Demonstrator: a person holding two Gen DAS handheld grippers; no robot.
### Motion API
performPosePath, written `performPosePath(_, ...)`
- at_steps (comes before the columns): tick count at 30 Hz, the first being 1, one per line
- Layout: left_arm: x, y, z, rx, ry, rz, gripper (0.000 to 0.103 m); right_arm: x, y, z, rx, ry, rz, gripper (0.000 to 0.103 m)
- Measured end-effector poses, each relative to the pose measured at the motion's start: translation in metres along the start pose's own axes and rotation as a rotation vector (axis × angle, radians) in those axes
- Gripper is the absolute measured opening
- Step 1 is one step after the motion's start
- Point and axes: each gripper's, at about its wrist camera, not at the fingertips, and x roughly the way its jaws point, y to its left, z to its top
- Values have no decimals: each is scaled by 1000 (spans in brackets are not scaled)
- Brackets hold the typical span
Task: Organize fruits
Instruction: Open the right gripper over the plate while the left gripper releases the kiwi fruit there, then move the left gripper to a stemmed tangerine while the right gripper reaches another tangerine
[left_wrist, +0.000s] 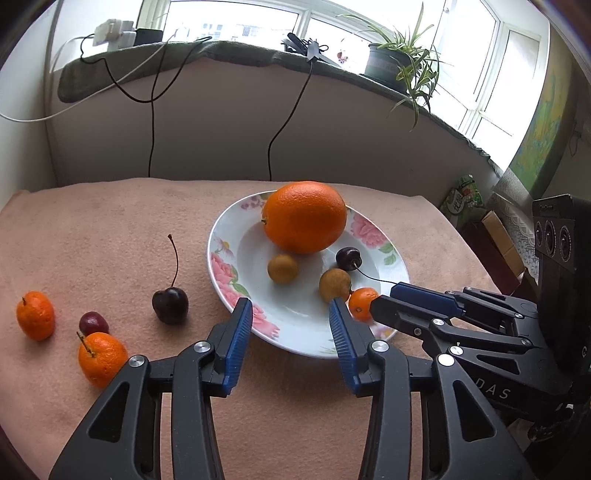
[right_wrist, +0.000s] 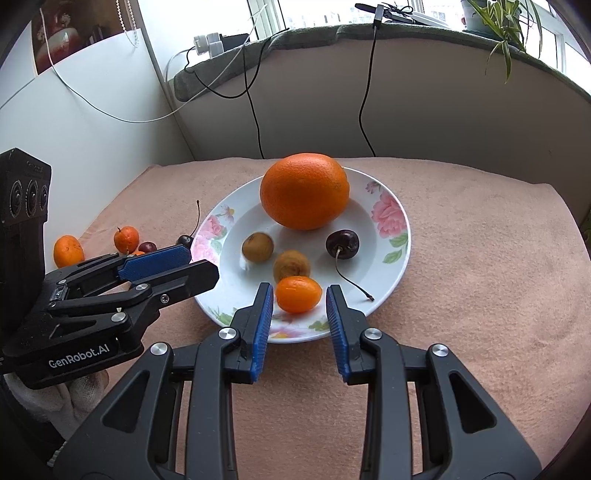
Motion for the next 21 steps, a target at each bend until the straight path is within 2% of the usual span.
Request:
performPosePath(2,-1,0,0,0,-1,3,42,-1,0,0,-1,-5,-4,32)
performPosePath(4,-2,0,0,2,-3,6,42,-4,-1,0,4,-16,-8,47)
performPosePath(5,-2,0,-1,2,-4,7,42,-5,-1,0,6,-25,-9,62)
performPosePath(6,-3,1,-1,1,-5,7,42,-7,0,0,7,-34,-9,68)
performPosePath(7,-4,1,-1,1,-6,7,43,-8,0,0,6,-37,-7,68)
performPosePath(9,-6,2,-1,0,-10,12,52,-10,1,1,4,-40,-5,68)
performPosePath(13,-9,4,-2,-7,-14,15,53,-13,3,3,0,-45,-9,68)
performPosePath(17,-16,8,-4,-13,-31,32,68,-15,4,5,6,-48,-10,68)
performPosePath(21,-24,12,-5,-9,-43,63,72,-18,7,6,9,-63,-7,81)
